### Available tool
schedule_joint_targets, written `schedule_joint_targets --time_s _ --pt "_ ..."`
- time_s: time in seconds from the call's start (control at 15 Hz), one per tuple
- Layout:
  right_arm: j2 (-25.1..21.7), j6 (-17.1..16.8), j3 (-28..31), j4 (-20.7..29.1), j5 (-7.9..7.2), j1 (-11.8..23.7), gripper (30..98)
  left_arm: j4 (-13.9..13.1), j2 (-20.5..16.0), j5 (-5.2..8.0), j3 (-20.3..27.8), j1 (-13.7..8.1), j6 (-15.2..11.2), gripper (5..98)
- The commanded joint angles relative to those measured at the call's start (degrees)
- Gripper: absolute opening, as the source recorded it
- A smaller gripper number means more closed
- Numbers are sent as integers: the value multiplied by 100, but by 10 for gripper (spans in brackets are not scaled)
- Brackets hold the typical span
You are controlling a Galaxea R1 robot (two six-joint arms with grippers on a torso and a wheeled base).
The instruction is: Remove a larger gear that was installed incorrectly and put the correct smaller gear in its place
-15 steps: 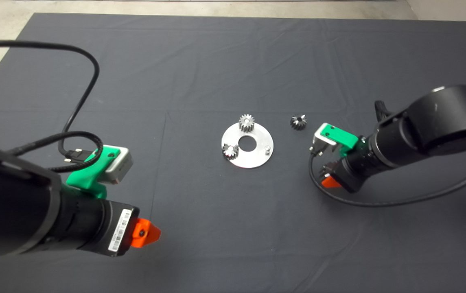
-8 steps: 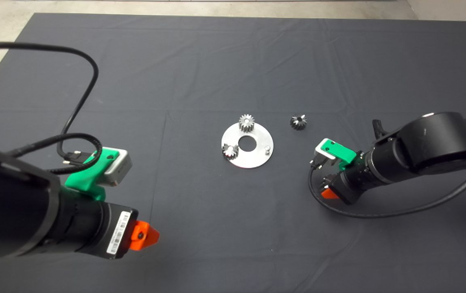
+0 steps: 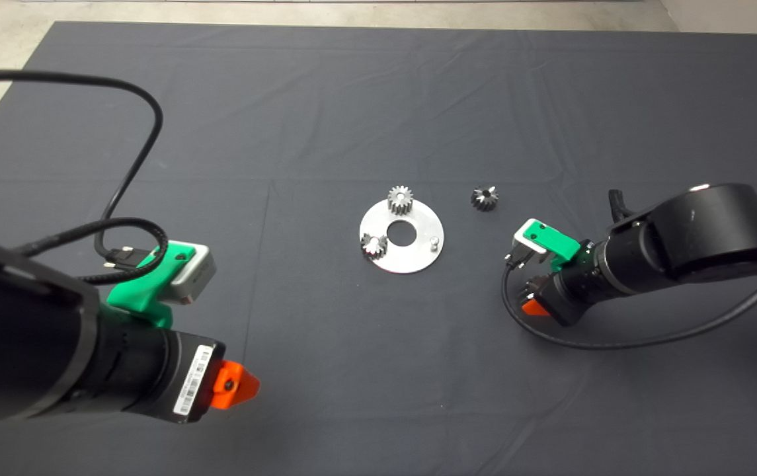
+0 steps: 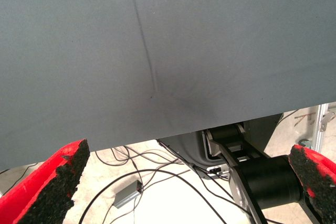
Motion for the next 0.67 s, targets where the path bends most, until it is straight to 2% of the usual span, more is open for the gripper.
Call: schedule_joint_targets --time_s 0.0,0.2,0.27,0.33,0.47,0.6 --pt "-18 39 -11 -197 33 137 524 -108 -1 10 108 -67 -9 977" --pt "-10 48 -63 -197 33 137 541 -114 -1 10 108 -67 -18 977" --pt "-18 75 -72 -197 33 163 579 -109 0 10 108 -67 -18 977" --pt "-10 186 -166 -197 33 181 582 -110 0 10 108 -67 -18 977" --pt "140 215 -737 -185 60 488 604 -108 8 10 108 -67 -18 977" --pt "710 197 -1701 -144 42 740 621 -108 8 10 108 -67 -18 977"
